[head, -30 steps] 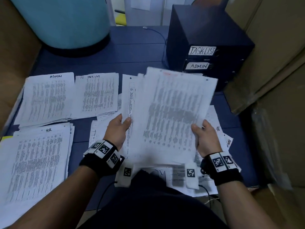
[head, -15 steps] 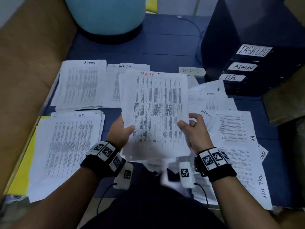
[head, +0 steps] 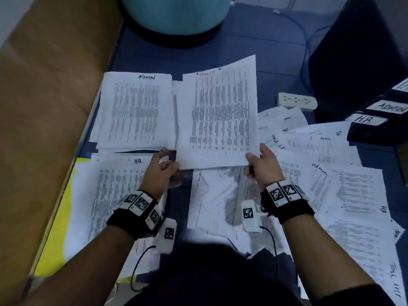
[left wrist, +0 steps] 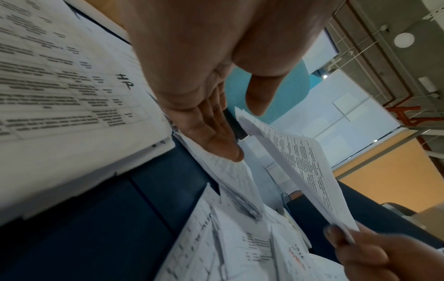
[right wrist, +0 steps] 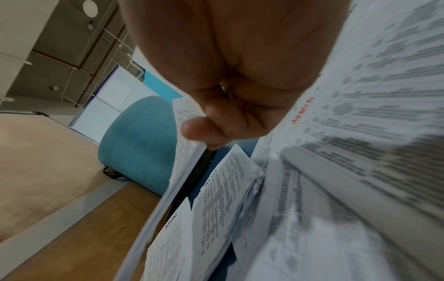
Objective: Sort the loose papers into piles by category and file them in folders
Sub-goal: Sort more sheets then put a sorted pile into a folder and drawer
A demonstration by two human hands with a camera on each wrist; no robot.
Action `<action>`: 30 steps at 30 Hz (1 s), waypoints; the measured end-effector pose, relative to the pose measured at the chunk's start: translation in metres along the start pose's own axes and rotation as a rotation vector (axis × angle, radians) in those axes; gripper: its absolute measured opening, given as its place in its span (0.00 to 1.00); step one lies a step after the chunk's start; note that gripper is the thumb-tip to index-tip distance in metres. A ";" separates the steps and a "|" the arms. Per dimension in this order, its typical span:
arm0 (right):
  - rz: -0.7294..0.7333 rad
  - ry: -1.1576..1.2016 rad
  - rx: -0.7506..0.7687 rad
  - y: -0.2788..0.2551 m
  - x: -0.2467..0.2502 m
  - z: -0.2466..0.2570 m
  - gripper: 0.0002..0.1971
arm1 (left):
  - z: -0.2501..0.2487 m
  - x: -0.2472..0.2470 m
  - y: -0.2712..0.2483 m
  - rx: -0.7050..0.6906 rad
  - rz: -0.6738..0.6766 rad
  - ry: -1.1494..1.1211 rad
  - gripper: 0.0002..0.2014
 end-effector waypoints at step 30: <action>-0.323 -0.555 -0.428 -0.064 0.139 -0.131 0.30 | 0.055 -0.139 -0.037 -0.031 0.481 0.630 0.20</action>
Point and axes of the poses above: each hand's wrist, its own y-axis towards the middle knuckle, its own x-axis out of the back of the hand, z = x × y, the point moved 3 cm from there along y, towards the middle knuckle, and after that the axes turned 2 degrees about -x, right-handed, at the moved point
